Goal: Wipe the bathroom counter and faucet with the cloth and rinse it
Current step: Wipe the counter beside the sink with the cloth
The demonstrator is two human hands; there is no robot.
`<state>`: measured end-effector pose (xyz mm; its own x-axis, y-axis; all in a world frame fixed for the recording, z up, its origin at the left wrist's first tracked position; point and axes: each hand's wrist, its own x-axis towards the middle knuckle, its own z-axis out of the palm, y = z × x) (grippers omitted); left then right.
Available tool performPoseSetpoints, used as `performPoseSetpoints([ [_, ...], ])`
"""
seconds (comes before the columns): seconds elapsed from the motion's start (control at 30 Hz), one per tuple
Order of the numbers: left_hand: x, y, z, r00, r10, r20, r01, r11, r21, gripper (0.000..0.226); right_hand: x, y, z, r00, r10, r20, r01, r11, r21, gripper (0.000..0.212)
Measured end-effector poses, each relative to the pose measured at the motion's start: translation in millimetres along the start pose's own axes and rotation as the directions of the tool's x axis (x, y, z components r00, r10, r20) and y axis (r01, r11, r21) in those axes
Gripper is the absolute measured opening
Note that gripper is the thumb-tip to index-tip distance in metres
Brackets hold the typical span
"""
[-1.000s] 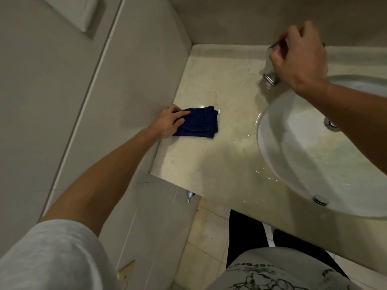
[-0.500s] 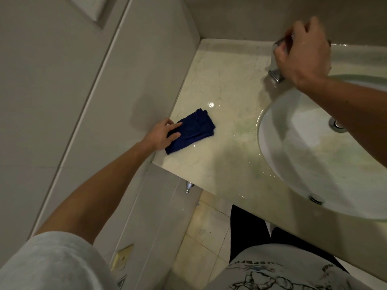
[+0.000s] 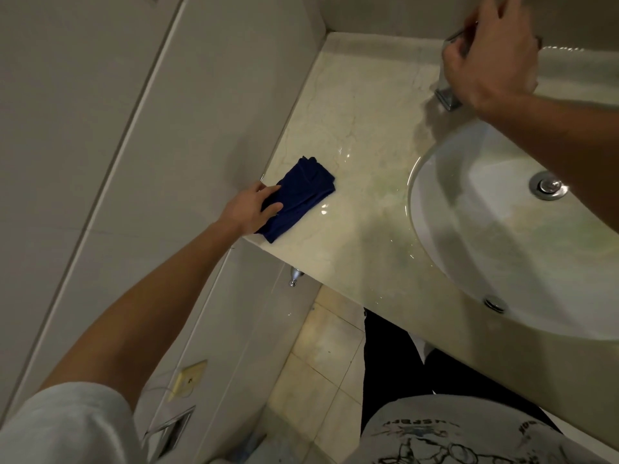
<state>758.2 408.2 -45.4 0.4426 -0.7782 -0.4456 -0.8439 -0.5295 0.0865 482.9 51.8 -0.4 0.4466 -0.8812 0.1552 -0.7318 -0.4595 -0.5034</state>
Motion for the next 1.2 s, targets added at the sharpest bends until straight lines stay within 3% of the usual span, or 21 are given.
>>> performPoseSetpoints([
  [0.1,6,1,-6,1.000,0.009,0.011,-0.009,0.999,0.043,0.058,0,0,0,1.000,0.002,-0.002,-0.002,1.000,-0.013,0.044],
  [0.2,13,2,-9,0.978,0.188,-0.085,-0.180,0.979,0.093,0.065,1,-1,1,1.000,0.019,-0.009,-0.020,1.000,-0.018,0.045],
  [0.27,22,1,-8,0.911,0.388,-0.141,-0.365,0.916,0.167,0.070,0,-1,1,1.000,0.029,-0.009,-0.029,0.999,-0.015,0.044],
  [0.33,33,-1,-3,0.828,0.552,-0.096,-0.516,0.818,0.254,0.074,1,-1,3,0.999,0.038,-0.010,-0.038,0.999,-0.023,0.043],
  [0.43,44,-5,16,0.793,0.608,-0.035,-0.581,0.772,0.257,0.074,4,-2,6,0.998,0.049,-0.032,-0.050,0.999,-0.006,0.044],
  [0.63,39,9,48,0.825,0.500,-0.263,-0.518,0.856,0.004,0.071,3,-1,14,0.993,0.100,-0.057,-0.101,0.995,-0.008,0.048],
  [0.87,19,69,69,0.924,0.196,-0.328,-0.254,0.956,-0.146,0.075,1,-3,9,0.991,0.120,-0.063,-0.120,0.993,-0.004,0.048],
  [1.2,-4,230,104,0.853,-0.166,-0.495,-0.013,0.941,-0.337,0.041,3,2,7,0.999,0.023,-0.048,-0.024,0.999,-0.024,0.043],
])
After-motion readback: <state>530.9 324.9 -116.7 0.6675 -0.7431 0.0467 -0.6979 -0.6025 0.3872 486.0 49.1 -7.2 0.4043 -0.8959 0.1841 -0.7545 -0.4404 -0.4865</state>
